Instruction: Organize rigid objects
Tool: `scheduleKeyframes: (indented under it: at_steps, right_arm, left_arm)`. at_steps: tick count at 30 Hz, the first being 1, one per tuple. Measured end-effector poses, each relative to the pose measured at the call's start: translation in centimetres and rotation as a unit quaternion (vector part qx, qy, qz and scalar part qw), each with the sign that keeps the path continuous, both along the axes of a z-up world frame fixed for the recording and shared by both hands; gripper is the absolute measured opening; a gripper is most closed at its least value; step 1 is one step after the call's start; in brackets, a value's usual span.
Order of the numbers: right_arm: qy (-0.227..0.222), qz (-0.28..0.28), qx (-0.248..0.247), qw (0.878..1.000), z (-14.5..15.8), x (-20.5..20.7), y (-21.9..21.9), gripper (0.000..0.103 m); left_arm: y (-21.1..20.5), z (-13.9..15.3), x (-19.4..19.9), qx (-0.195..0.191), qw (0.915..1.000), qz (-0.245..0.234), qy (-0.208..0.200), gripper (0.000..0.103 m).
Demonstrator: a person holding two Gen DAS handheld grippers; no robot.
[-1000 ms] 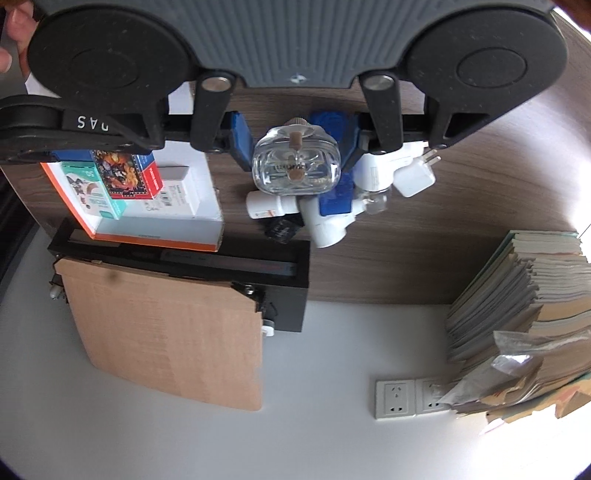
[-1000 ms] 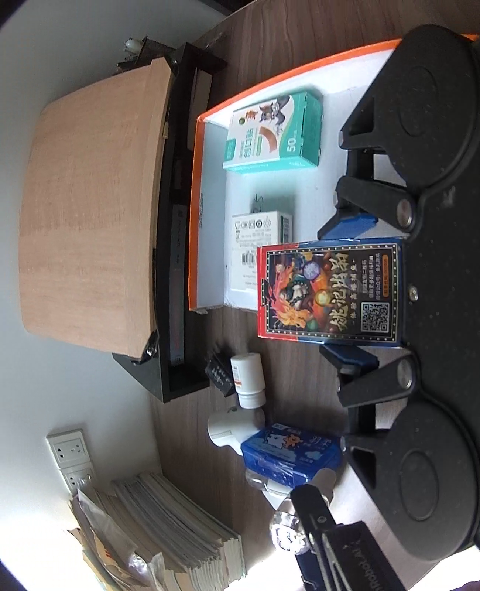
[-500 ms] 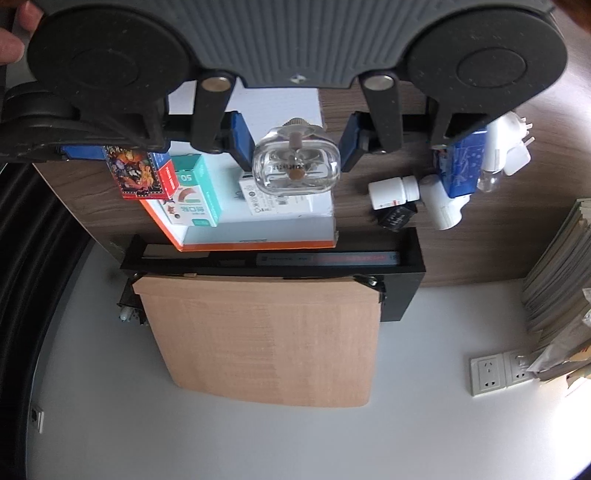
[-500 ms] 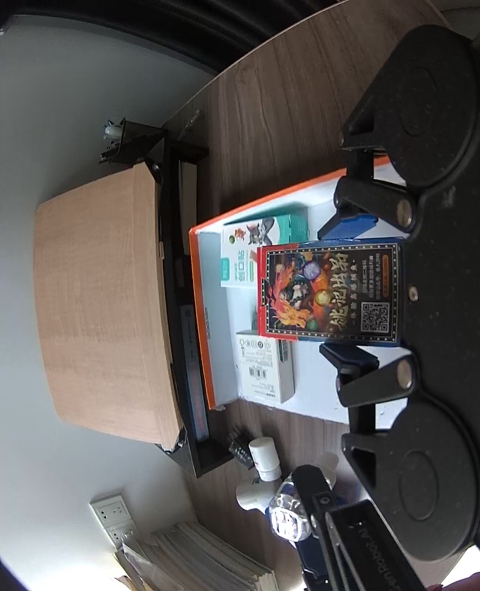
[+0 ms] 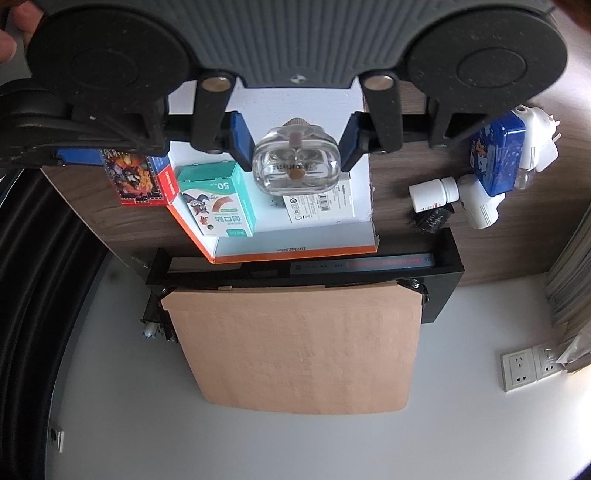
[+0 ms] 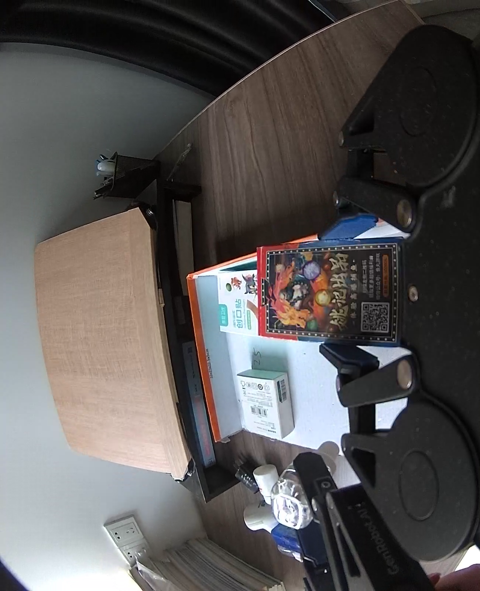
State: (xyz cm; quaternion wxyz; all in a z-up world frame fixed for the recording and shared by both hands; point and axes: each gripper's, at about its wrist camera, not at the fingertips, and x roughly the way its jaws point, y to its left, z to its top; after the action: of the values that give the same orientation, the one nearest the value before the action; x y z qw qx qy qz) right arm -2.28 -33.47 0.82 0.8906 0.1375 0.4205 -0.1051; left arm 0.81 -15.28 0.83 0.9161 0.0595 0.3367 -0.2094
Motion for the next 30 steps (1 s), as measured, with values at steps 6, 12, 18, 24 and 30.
scheduleKeyframes:
  at_steps: [6,12,18,24,30]
  right_arm:
    - [0.001,0.005,0.004,1.000,-0.2,0.0,0.2,0.071]
    - [0.003,0.011,0.005,1.000,-0.5,0.3,0.5,0.071]
    - [0.005,0.014,0.006,1.000,-0.5,0.4,0.9,0.071]
    - [0.008,0.018,0.008,1.000,-0.7,0.4,0.8,0.071]
    - [0.010,0.021,0.009,1.000,-0.8,0.6,1.0,0.071]
  left_arm:
    - [0.1,-0.1,0.0,0.002,1.0000,0.006,0.004,0.050]
    - [0.6,-0.2,0.0,0.003,0.9999,0.013,0.008,0.050]
    - [0.8,-0.2,0.0,0.003,0.9998,0.016,0.010,0.050]
    - [1.1,-0.4,0.0,0.004,0.9998,0.018,0.013,0.050]
    - [1.3,-0.5,0.0,0.004,0.9997,0.021,0.015,0.050]
